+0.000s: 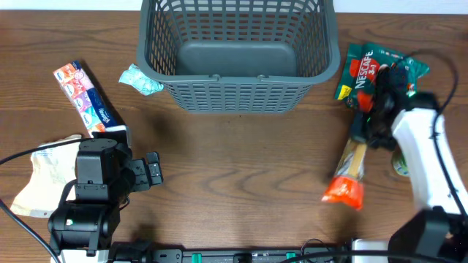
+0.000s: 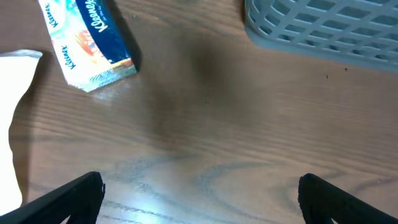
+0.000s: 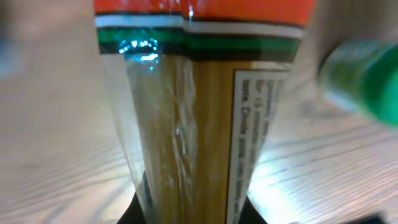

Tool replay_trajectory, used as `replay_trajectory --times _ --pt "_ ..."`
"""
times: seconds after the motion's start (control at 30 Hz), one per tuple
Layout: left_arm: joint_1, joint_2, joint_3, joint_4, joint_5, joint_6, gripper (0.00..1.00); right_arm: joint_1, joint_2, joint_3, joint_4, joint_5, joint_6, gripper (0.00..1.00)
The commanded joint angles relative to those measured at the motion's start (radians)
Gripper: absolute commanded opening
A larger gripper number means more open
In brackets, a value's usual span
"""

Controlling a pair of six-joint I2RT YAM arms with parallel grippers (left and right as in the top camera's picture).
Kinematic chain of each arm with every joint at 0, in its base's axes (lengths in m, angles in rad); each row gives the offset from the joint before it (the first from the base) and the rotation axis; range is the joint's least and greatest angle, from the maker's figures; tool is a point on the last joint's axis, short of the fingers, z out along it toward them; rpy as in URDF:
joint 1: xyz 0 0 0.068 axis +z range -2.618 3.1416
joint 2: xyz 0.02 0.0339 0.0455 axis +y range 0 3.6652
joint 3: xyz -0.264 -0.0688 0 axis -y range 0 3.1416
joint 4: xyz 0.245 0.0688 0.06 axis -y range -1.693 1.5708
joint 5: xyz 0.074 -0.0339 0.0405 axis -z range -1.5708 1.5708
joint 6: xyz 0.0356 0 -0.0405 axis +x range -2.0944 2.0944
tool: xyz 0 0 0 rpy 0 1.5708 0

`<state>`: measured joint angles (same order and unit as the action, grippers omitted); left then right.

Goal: Pack container
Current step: 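Lift the spaghetti pack with the right gripper and carry it over the basket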

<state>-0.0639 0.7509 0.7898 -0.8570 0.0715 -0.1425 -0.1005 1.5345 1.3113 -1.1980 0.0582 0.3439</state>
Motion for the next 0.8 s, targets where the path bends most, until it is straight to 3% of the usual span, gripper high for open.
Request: replay_trajectory --times 0.0,0.23,0.5,0.77 --pt "-0.005 -0.002 0.022 -0.003 -0.009 -0.009 0.98 -0.003 -0.044 0.206 -0.05 -0.032 -0.062 0.01" --pt "-0.005 -0.002 0.022 -0.003 -0.009 -0.009 0.98 -0.003 -0.044 0.571 -0.01 -0.043 -0.143 0.01" --pt "-0.005 -0.001 0.022 -0.002 -0.009 -0.009 0.98 0.117 -0.044 0.785 0.047 -0.137 -0.634 0.01" --pt "-0.005 -0.001 0.022 -0.003 -0.008 -0.01 0.98 0.324 -0.005 0.79 0.252 -0.137 -0.995 0.01"
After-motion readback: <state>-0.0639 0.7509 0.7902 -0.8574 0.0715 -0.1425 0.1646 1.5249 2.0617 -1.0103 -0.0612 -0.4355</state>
